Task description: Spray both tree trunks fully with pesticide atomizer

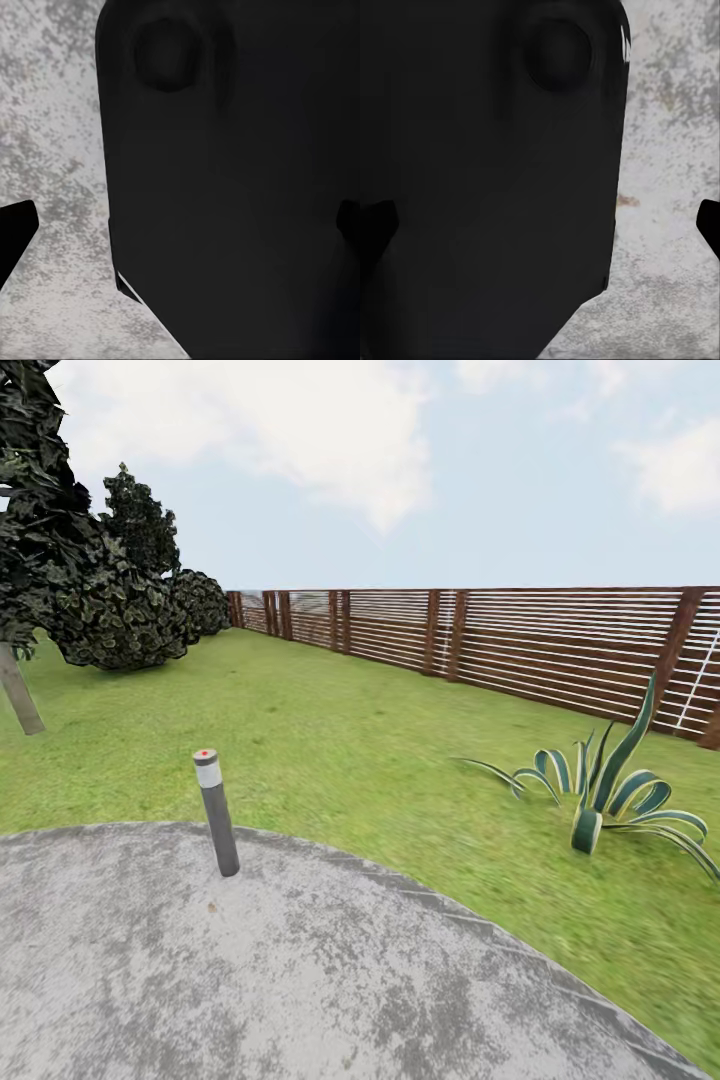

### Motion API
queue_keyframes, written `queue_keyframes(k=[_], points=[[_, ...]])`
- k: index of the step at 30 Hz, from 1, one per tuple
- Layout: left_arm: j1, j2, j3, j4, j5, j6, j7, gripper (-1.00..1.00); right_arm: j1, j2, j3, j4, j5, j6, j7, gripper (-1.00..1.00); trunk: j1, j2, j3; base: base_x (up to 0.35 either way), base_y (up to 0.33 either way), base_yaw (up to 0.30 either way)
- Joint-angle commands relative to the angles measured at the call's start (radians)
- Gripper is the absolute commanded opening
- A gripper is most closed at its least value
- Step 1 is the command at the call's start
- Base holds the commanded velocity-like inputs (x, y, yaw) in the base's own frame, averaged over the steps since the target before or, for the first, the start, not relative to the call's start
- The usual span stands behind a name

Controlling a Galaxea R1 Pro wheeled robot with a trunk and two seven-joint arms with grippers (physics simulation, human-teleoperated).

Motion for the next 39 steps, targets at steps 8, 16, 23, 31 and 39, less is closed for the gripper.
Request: queue_keyframes(k=[8,16,23,31,39], points=[[0.000,-0.002,0.004,-0.001,0.002,0.020,0.001,1.00,-0.010,0.013,0.002,-0.010,0.004,-0.002,0.002,1.00,0.000,0.000,0.000,0.000,0.000,0.000],[0.000,-0.001,0.003,-0.002,0.003,0.023,0.002,1.00,-0.025,0.033,-0.001,-0.055,0.003,-0.001,0.002,1.00,0.000,0.000,0.000,0.000,0.000,0.000],[-0.015,0.020,0.001,-0.017,0.001,0.017,0.002,1.00,-0.026,0.019,0.000,-0.079,0.003,-0.019,-0.017,1.00,0.000,0.000,0.000,0.000,0.000,0.000],[-0.059,0.056,0.001,-0.062,-0.001,0.016,0.002,1.00,-0.026,-0.009,-0.002,-0.125,0.004,-0.064,-0.062,1.00,0.000,0.000,0.000,0.000,0.000,0.000],[-0.122,0.055,0.002,-0.398,0.002,0.015,0.002,1.00,-0.034,-0.007,-0.005,-0.372,-0.001,-0.639,-0.063,1.00,0.000,0.000,0.000,0.000,0.000,0.000]])
